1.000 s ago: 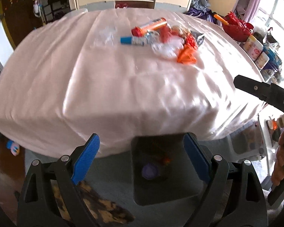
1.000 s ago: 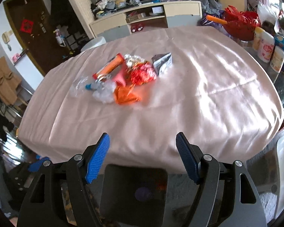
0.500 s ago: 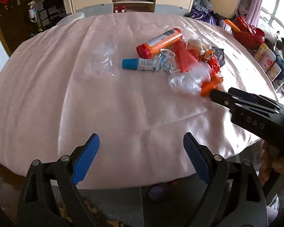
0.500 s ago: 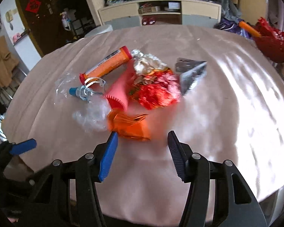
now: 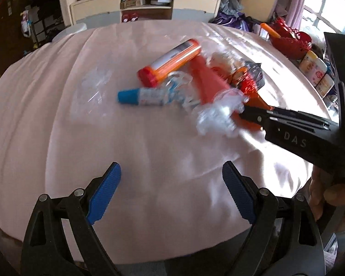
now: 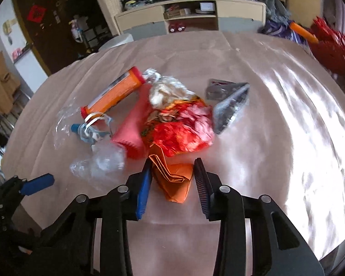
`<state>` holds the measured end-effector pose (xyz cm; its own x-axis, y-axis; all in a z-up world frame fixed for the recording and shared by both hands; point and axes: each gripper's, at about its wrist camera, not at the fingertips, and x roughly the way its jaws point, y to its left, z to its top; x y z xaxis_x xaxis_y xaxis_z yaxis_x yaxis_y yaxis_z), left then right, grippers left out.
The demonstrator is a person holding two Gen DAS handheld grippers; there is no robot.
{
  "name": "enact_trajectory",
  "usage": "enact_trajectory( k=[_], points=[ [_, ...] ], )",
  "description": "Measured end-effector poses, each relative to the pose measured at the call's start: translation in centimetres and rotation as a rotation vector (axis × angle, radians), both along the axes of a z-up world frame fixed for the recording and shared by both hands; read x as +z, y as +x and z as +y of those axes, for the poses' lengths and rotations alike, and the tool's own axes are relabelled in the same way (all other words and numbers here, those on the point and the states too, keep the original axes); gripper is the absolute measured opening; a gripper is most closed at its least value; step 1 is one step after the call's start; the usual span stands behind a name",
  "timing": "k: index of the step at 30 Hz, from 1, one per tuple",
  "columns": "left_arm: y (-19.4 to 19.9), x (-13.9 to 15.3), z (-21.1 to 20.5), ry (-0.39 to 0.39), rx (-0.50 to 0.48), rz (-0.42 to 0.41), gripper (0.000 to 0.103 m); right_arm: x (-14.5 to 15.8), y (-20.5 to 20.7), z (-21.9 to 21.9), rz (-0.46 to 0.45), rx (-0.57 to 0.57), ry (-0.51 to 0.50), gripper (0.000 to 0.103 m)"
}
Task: Collect trash
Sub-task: 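Grasp the clear plastic wrap with the left tool while the right grasps orange paper, then lower both held items into the black bin and open both tools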
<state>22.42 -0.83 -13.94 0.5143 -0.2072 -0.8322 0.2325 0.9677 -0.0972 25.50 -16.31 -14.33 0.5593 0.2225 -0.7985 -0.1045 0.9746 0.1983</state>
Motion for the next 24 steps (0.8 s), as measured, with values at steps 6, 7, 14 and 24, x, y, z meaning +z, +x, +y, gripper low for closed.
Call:
enact_trajectory(
  k=[6, 7, 14, 24],
  points=[
    [1.4, 0.4, -2.2, -0.029, -0.034, -0.021, 0.069, 0.2, 0.2, -2.0, 0.013, -0.018, 0.003, 0.038],
    [1.6, 0.5, -2.4, -0.032, -0.034, -0.025, 0.063, 0.2, 0.1, -2.1, 0.013, -0.019, 0.002, 0.038],
    [2.4, 1.1, -3.3, -0.058, -0.035, -0.056, 0.031, 0.1, 0.0, -2.9, 0.017, -0.024, 0.002, 0.038],
    [-0.1, 2.7, -2.6, -0.025, -0.039, -0.069, 0.008, 2.1, -1.6, -2.3, 0.006, -0.027, -0.012, 0.038]
  ],
)
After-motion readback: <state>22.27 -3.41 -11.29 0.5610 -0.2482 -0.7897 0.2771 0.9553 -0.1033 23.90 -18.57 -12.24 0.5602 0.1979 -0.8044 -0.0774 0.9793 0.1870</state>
